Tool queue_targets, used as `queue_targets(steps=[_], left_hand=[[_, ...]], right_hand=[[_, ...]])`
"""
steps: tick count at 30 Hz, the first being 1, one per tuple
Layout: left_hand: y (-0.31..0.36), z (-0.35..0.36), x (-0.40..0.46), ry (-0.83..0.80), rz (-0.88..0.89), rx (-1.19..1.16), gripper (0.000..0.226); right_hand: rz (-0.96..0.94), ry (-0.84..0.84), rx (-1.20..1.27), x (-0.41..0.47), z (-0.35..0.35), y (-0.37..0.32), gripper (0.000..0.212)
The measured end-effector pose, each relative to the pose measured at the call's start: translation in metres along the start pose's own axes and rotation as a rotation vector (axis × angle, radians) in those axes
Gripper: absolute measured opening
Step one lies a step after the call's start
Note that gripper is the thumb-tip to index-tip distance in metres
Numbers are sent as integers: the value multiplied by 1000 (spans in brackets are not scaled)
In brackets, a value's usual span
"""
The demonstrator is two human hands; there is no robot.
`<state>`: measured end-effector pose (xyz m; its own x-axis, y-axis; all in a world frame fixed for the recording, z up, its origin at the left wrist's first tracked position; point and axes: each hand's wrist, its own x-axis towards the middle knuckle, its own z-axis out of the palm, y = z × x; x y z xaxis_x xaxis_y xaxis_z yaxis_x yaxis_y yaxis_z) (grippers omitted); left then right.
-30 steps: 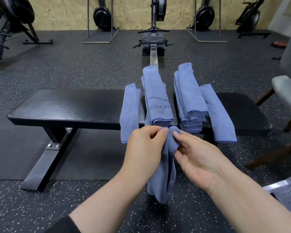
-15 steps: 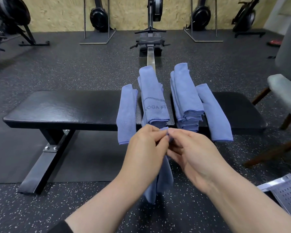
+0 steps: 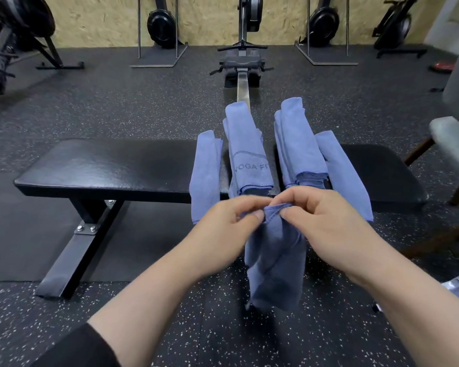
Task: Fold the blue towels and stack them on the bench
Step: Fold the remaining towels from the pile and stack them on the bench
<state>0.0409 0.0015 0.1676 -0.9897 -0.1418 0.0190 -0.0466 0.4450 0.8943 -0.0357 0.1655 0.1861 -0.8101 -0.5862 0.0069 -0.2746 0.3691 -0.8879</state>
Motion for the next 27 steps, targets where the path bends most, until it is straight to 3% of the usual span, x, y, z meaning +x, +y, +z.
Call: queue_targets(steps=[5,11,17,20,25,27], left_hand=[[3,8,-4,-81,-53,8,22],[-26,4,-4,-66,-228,537,24],[-49,-32,-21,-85,-435,784,14],[-45,-55,-33,-68,-494,521,17],[-20,-74,-51,157,-448,74,26],[-10,-76,-57,211,-415,-53,30]], right_hand=[[-60,51,-35,-6,-13,-7,29],[-71,320,30,-8,-36,-2,31],[-46,537,60,-21,-79,8,30],[-7,605,13,-30,-99,14,26],[60,555,-131,-44,-113,31,32],[60,555,-85,-48,-112,34,32]])
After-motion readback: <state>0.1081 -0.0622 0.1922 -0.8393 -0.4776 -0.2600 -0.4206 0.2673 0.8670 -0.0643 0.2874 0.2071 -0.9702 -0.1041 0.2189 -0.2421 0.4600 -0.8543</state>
